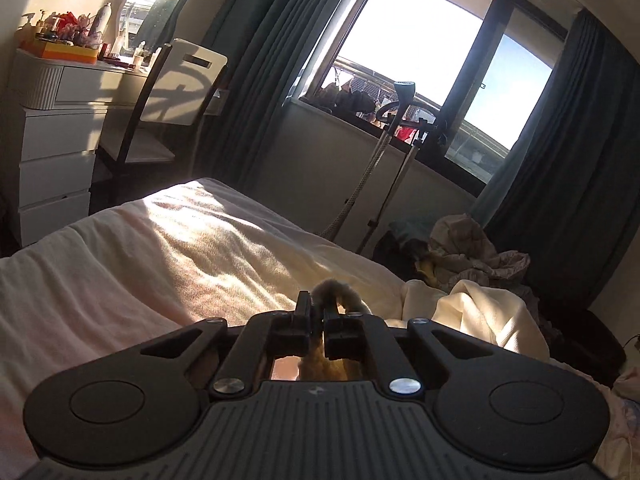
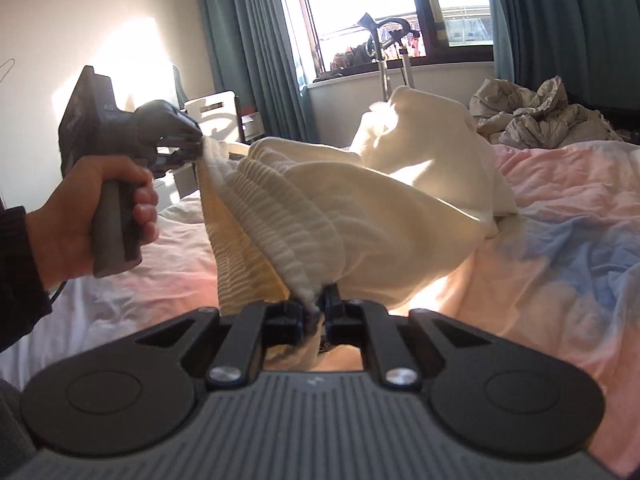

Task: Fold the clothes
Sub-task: 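Lift the sweatpants with both grippers and spread them flat on the bed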

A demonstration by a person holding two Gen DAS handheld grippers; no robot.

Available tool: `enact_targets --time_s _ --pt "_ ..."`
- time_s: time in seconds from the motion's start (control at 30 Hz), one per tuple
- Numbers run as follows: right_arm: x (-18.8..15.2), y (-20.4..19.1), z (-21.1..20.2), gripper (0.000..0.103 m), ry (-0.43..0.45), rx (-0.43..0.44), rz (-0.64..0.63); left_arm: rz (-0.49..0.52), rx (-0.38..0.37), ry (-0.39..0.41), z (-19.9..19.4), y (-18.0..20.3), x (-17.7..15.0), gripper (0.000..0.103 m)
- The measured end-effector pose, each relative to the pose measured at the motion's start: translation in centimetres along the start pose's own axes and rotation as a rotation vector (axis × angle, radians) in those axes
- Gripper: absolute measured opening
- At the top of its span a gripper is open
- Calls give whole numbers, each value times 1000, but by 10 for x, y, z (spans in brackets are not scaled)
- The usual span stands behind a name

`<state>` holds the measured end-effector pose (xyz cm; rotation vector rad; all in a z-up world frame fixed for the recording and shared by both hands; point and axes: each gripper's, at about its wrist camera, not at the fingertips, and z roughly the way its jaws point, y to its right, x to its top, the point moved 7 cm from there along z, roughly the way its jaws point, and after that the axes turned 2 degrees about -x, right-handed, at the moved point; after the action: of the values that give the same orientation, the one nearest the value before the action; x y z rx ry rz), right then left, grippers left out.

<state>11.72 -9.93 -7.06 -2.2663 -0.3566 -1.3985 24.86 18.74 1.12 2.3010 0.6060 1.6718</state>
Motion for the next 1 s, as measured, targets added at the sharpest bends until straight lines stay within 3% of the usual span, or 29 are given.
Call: enact_targets --time_s 0.2,0.33,0.43,0.63,0.9,0.97,1.0 --pt "25 -97 37 10 27 231 -37 61 -17 53 4 -26 91 6" --pt "42 -162 88 10 21 376 -44 84 52 66 21 -76 134 6" --pt "40 -199 133 10 -7 440 -63 111 105 57 41 -119 149 6" --pt "4 -243 216 11 -127 492 -57 132 196 -64 97 -193 118 7" --pt "8 -249 227 15 -159 516 -52 100 161 -94 109 -235 96 10" --pt "12 -250 222 18 -160 511 -86 104 172 -97 100 -236 96 25" --pt "13 -250 219 25 -163 510 -97 102 194 -100 94 -238 96 32"
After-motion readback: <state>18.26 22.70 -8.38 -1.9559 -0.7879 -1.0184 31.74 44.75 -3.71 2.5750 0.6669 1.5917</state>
